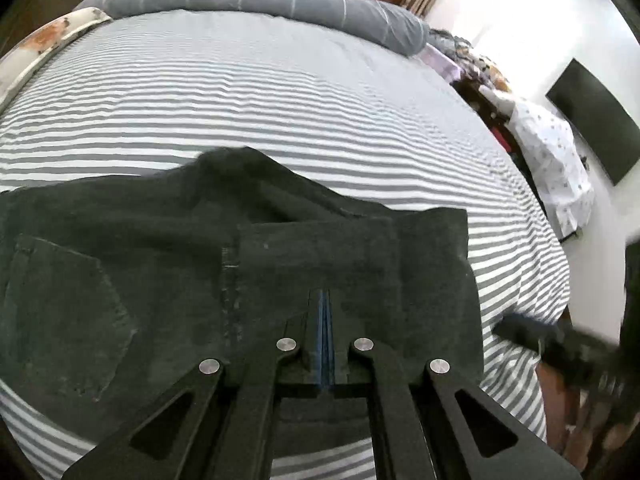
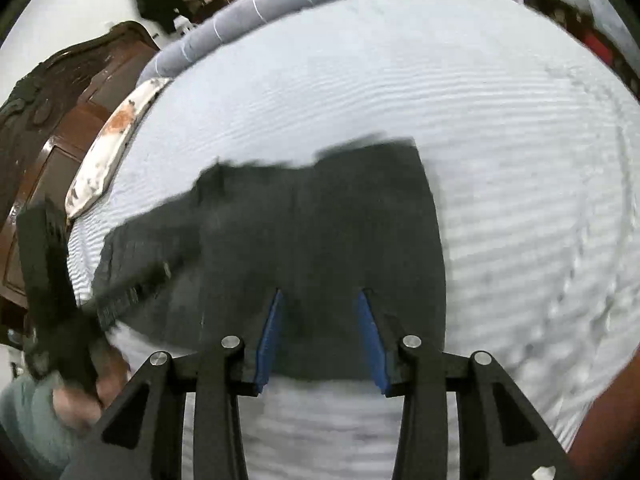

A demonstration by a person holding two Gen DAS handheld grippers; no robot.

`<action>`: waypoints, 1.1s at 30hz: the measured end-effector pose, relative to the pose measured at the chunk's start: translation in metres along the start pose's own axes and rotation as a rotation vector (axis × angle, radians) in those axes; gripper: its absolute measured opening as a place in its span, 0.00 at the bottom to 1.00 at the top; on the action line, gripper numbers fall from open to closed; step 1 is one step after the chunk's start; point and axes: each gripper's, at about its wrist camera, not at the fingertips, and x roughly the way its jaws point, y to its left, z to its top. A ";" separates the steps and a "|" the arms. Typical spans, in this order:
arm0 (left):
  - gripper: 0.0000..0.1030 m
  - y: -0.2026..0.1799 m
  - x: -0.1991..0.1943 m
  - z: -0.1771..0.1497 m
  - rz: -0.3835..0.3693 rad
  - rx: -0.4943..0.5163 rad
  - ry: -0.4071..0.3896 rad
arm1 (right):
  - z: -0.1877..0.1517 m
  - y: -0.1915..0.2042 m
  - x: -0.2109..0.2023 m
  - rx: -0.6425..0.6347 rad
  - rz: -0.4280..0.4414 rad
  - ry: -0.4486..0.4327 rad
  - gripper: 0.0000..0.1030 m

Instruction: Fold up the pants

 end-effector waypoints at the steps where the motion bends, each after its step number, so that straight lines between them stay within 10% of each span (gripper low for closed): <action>1: 0.02 -0.002 0.006 -0.001 0.001 0.000 0.008 | 0.010 0.001 0.007 -0.006 -0.011 -0.002 0.37; 17: 0.02 0.020 0.055 0.001 0.065 0.000 0.036 | 0.060 -0.016 0.095 -0.045 -0.171 0.057 0.29; 33: 0.03 0.051 0.015 -0.040 0.159 -0.014 0.070 | -0.018 0.026 0.073 -0.129 -0.171 0.070 0.35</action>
